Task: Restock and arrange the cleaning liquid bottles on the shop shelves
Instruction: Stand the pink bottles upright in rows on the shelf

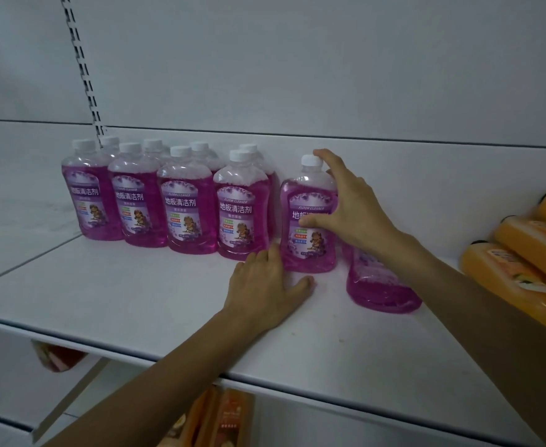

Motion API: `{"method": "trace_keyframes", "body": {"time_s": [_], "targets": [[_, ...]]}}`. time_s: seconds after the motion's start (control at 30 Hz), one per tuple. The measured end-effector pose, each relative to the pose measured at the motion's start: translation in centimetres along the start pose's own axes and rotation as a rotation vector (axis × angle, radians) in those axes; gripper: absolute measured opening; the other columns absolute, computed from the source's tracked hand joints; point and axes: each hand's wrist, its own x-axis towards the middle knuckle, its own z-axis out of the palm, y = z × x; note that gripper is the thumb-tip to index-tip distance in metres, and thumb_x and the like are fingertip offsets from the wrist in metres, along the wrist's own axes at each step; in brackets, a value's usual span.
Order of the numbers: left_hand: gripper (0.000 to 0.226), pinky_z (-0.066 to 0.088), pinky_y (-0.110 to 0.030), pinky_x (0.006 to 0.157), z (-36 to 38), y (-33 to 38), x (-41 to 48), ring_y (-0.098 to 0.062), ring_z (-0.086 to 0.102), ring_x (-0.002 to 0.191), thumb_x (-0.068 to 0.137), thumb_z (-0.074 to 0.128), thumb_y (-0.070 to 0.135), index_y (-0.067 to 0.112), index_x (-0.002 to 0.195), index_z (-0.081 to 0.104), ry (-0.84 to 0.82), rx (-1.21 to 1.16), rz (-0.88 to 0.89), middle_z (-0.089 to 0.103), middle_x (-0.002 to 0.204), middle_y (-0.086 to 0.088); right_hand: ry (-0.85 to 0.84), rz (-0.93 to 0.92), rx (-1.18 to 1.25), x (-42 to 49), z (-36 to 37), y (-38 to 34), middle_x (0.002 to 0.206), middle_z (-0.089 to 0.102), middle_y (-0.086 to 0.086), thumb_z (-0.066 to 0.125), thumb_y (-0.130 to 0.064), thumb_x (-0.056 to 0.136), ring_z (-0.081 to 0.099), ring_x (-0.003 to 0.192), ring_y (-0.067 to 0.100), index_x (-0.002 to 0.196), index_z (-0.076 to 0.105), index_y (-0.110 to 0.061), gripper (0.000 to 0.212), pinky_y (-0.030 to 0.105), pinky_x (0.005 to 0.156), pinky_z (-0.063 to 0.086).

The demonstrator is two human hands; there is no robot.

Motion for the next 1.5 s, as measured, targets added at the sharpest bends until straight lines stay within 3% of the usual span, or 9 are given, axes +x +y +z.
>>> {"method": "trace_keyframes", "body": {"time_s": [0.27, 0.6, 0.77, 0.93, 1.1, 1.17, 1.23, 1.33, 1.5], "targets": [[0.046, 0.036, -0.037, 0.096, -0.3, 0.2, 0.1, -0.025, 0.043, 0.114, 0.091, 0.044, 0.046, 0.014, 0.123, 0.052, -0.104, 0.163, 0.063, 0.052, 0.123, -0.006, 0.067, 0.051, -0.101, 2.9, 1.9, 0.6, 0.111, 0.025, 0.004, 0.085, -0.024, 0.067, 0.045, 0.107, 0.025, 0.145, 0.024, -0.029, 0.099, 0.037, 0.099, 0.045], [0.042, 0.035, -0.037, 0.098, -0.1, -0.2, 0.4, -0.025, 0.041, 0.115, 0.092, 0.044, 0.042, 0.023, 0.129, 0.048, -0.115, 0.138, 0.135, 0.048, 0.125, -0.005, 0.115, 0.035, -0.493, 3.7, 2.5, 0.5, 0.131, 0.042, 0.008, 0.077, -0.05, 0.07, 0.041, 0.117, 0.029, 0.147, 0.017, -0.026, 0.1, 0.04, 0.084, 0.043], [0.042, 0.038, -0.037, 0.099, -0.1, -0.2, 0.4, -0.022, 0.044, 0.118, 0.092, 0.05, 0.032, 0.024, 0.133, 0.046, -0.14, -0.009, 0.302, 0.048, 0.13, -0.003, 0.002, 0.118, -0.205, 2.6, 0.7, 1.1, 0.145, 0.035, 0.011, 0.063, -0.049, 0.084, 0.041, 0.128, 0.029, 0.152, 0.002, -0.019, 0.097, 0.044, 0.1, 0.041], [0.043, 0.038, -0.03, 0.097, -0.6, 0.5, 0.2, -0.018, 0.045, 0.119, 0.093, 0.048, 0.038, 0.019, 0.131, 0.047, -0.136, -0.072, 0.279, 0.05, 0.132, -0.001, 0.0, 0.296, -0.312, 0.4, -3.4, 4.0, 0.135, 0.043, 0.02, 0.05, -0.05, 0.091, 0.041, 0.123, 0.033, 0.142, 0.031, -0.008, 0.069, 0.04, 0.097, 0.037], [0.047, 0.036, -0.041, 0.103, -0.9, 3.7, 0.4, -0.02, 0.05, 0.117, 0.096, 0.036, 0.049, 0.02, 0.131, 0.048, -0.331, -0.283, 0.085, 0.056, 0.128, 0.0, -0.251, 0.582, -0.313, -2.1, -3.6, 5.2, 0.141, 0.043, 0.018, 0.046, -0.074, 0.078, 0.045, 0.125, 0.036, 0.141, 0.033, -0.011, 0.089, 0.044, 0.1, 0.041], [0.047, 0.034, -0.044, 0.102, 0.0, 4.5, 0.0, -0.022, 0.049, 0.117, 0.095, 0.033, 0.051, 0.021, 0.127, 0.05, -0.307, -0.208, 0.1, 0.058, 0.125, 0.001, -0.295, 0.653, -0.183, -3.1, -2.6, 5.4, 0.128, 0.053, 0.014, 0.049, -0.071, 0.079, 0.055, 0.109, 0.031, 0.13, 0.045, -0.013, 0.077, 0.036, 0.089, 0.045], [0.045, 0.035, -0.043, 0.096, 0.8, 4.6, -0.5, -0.025, 0.049, 0.113, 0.094, 0.032, 0.052, 0.019, 0.116, 0.055, -0.237, -0.138, 0.133, 0.06, 0.118, 0.0, -0.211, 0.664, -0.045, -3.7, -2.2, 5.6, 0.114, 0.06, 0.01, 0.055, -0.063, 0.081, 0.058, 0.093, 0.025, 0.113, 0.055, -0.013, 0.059, 0.031, 0.076, 0.043], [0.05, 0.03, -0.042, 0.1, 1.0, 4.4, -0.6, -0.024, 0.046, 0.12, 0.095, 0.031, 0.051, 0.019, 0.128, 0.051, -0.245, -0.191, 0.101, 0.057, 0.127, 0.001, -0.102, 0.644, 0.016, -4.3, -2.5, 5.6, 0.102, 0.064, 0.009, 0.061, -0.055, 0.08, 0.059, 0.088, 0.025, 0.099, 0.062, -0.01, 0.049, 0.029, 0.072, 0.041], [0.061, 0.027, -0.042, 0.106, 0.4, 4.4, -0.5, -0.02, 0.045, 0.125, 0.092, 0.028, 0.061, 0.022, 0.133, 0.05, -0.269, -0.28, 0.082, 0.055, 0.133, 0.004, 0.09, 0.541, 0.028, -5.1, -2.8, 4.3, 0.103, 0.062, 0.006, 0.062, -0.042, 0.085, 0.053, 0.084, 0.017, 0.111, 0.06, -0.009, 0.042, 0.025, 0.064, 0.036]]}}
